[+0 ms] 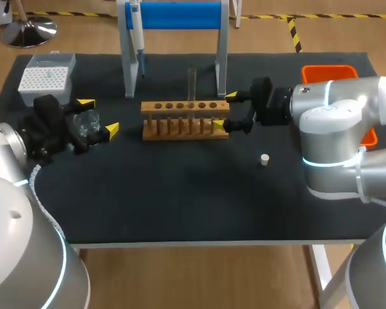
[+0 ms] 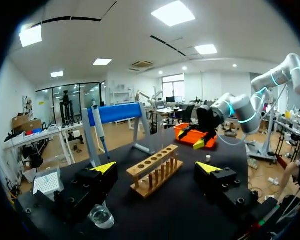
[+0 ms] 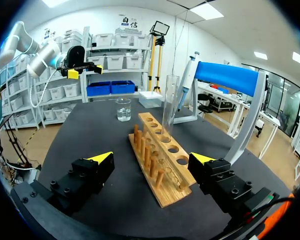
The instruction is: Invert the test tube, pick up the pipette, mount the tip to pipette, aspirate from beaker and dispense into the tube, eject the tip, return the pipette, and cap with the stopper.
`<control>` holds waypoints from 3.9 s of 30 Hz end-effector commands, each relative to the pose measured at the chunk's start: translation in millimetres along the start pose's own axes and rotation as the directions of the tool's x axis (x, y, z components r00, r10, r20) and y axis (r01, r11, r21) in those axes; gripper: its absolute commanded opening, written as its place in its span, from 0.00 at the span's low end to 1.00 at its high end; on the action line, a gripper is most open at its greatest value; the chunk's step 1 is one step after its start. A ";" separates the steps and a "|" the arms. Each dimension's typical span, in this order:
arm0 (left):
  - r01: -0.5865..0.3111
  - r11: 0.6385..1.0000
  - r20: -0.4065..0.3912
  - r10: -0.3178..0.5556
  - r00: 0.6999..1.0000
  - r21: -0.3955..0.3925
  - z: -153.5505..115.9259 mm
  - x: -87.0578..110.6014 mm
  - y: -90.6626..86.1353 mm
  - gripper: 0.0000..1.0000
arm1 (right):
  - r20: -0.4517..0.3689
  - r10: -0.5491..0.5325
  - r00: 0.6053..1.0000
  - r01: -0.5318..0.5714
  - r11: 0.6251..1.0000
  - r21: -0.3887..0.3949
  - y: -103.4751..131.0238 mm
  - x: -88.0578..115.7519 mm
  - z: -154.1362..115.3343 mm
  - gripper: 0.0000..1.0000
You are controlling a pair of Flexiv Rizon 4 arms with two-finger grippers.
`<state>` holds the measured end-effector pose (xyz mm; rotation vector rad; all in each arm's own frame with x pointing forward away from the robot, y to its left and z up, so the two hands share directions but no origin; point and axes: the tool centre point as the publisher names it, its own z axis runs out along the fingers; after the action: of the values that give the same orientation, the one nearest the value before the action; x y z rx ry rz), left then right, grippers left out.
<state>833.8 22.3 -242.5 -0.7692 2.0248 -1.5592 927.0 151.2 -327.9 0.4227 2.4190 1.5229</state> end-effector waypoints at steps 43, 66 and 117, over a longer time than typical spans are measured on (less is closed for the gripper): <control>0.227 0.944 0.433 -0.107 0.895 -0.237 -51.0 -223.4 56.4 1.00 | 0.000 -0.001 1.000 0.001 1.000 -0.001 -0.5 0.1 -0.6 1.00; 0.242 0.943 0.447 -0.120 0.887 -0.227 -31.5 -261.2 62.7 1.00 | 0.000 -0.001 1.000 0.001 1.000 -0.001 -0.5 0.1 -0.6 1.00; 0.282 0.938 0.573 -0.121 0.811 -0.201 30.4 -333.8 92.0 1.00 | 0.000 -0.001 1.000 0.001 1.000 -0.001 -0.5 0.1 -0.6 1.00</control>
<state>1078.9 248.0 -325.8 -1.4086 1.7765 -0.9848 927.1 151.2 -327.8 0.4228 2.4194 1.5225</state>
